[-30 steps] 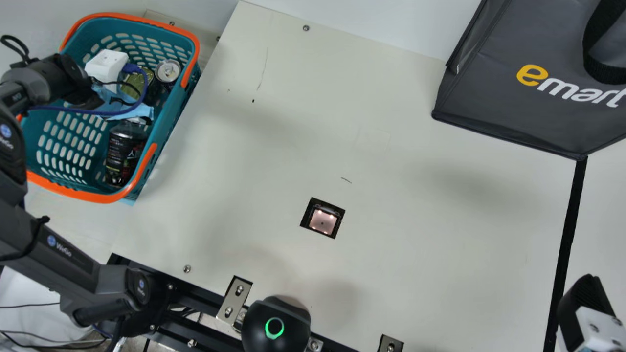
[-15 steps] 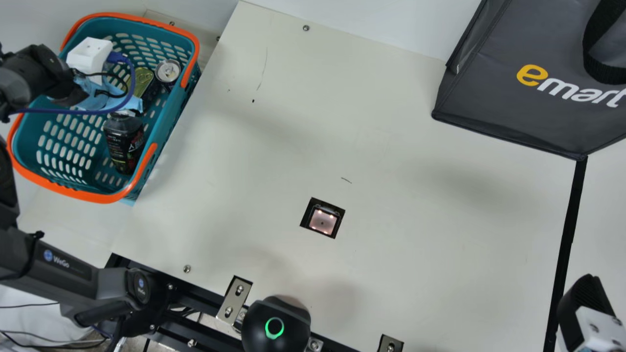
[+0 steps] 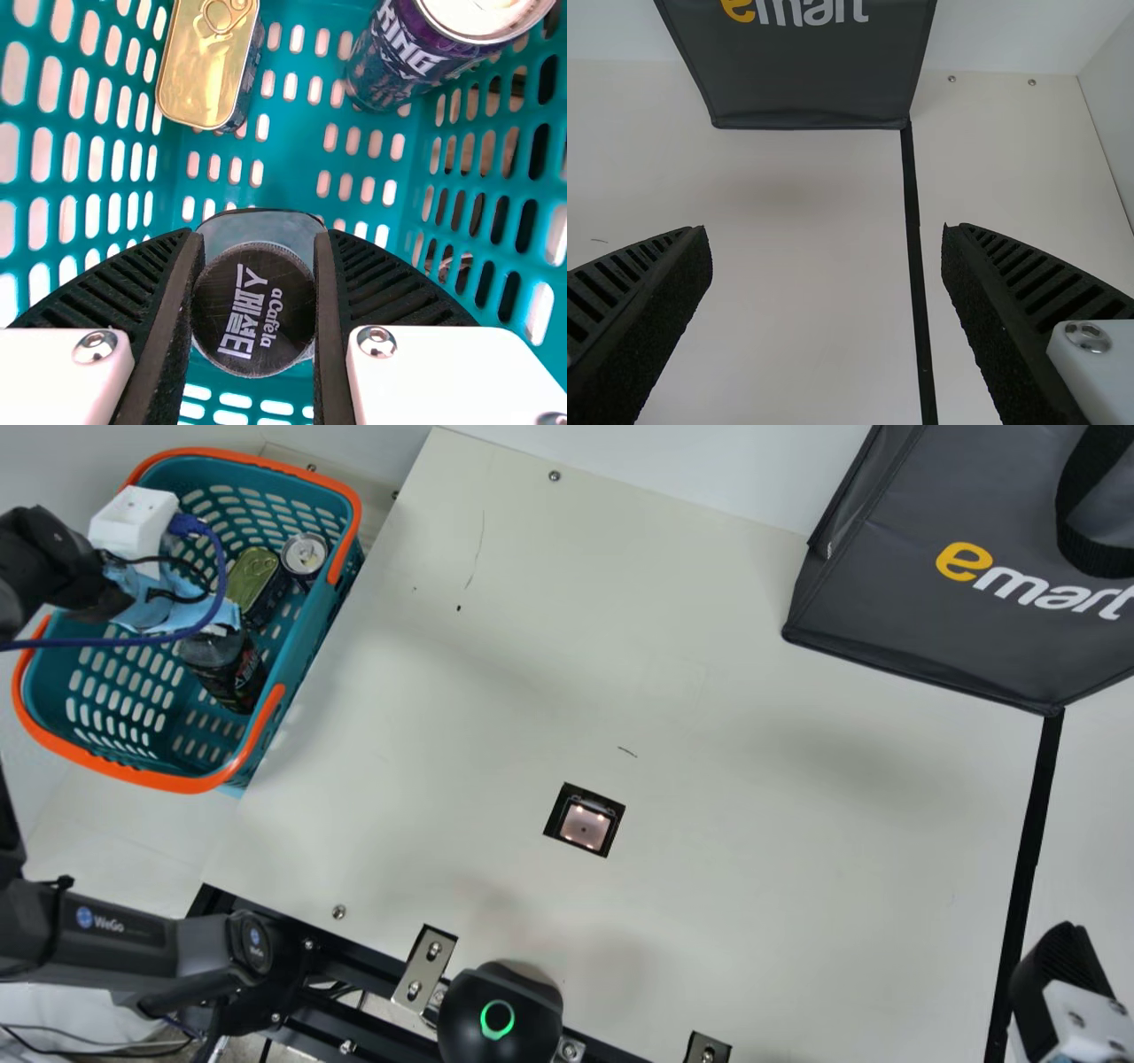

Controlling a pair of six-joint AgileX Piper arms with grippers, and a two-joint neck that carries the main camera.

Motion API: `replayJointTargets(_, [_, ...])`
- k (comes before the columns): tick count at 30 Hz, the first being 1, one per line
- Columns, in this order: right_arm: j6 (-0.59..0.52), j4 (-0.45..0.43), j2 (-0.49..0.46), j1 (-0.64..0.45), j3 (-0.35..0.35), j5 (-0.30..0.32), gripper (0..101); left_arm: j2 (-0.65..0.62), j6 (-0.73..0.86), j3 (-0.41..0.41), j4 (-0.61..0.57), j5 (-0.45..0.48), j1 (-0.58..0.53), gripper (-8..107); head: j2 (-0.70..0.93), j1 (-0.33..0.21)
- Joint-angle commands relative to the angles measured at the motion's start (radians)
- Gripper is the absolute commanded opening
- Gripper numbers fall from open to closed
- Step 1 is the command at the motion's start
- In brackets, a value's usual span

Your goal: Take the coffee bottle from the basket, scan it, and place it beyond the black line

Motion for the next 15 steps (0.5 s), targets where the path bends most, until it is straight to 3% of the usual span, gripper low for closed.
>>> replayJointTargets(1, [0.0, 0.0, 0.0, 0.0, 0.0, 0.0, 91, -0.017, 0.003, 0.002, -0.003, 0.006, 0.004, 10, 0.002, -0.027])
replayJointTargets(15, [0.0, 0.0, 0.0, 0.0, 0.0, 0.0, 91, -0.128, 0.015, -0.036, -0.037, 0.084, 0.019, 10, 0.002, -0.027])
